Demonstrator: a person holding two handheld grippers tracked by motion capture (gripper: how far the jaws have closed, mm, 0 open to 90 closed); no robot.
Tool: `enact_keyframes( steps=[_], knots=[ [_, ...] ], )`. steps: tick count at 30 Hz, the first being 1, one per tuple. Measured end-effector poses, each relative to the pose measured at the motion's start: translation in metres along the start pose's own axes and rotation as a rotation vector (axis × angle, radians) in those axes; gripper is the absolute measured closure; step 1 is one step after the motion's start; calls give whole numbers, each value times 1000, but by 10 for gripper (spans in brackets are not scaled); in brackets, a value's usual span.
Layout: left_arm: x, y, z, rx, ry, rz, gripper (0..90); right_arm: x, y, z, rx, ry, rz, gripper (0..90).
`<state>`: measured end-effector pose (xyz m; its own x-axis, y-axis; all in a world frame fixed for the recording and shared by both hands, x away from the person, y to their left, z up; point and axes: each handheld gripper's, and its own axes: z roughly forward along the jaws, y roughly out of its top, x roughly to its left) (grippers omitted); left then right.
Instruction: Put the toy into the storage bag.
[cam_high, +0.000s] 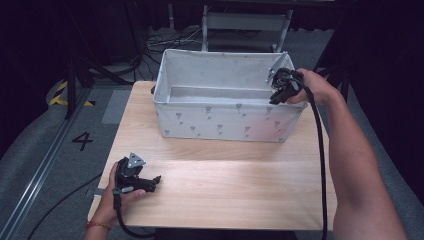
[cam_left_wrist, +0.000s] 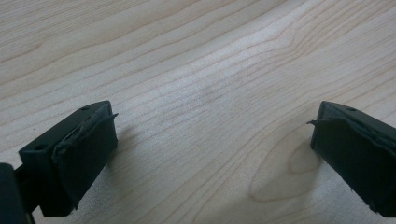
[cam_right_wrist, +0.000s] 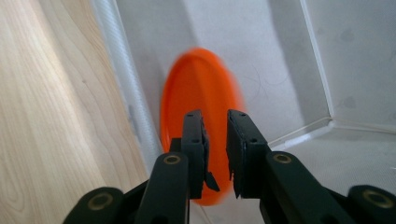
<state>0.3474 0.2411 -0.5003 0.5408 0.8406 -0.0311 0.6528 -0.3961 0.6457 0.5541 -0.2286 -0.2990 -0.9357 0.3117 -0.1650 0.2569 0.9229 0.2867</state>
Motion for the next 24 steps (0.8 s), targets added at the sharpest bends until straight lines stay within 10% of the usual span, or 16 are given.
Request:
enact_keyframes(
  steps=[6,15,24],
  knots=[
    [0,0,0,0,0,1,8,6,-7,-13,-131,-54,57,680],
    [0,0,0,0,0,1,8,24,-28,-36,-326,-164,207,272],
    [0,0,0,1,0,1,8,42,-49,-51,-431,-278,352,171]
  ],
)
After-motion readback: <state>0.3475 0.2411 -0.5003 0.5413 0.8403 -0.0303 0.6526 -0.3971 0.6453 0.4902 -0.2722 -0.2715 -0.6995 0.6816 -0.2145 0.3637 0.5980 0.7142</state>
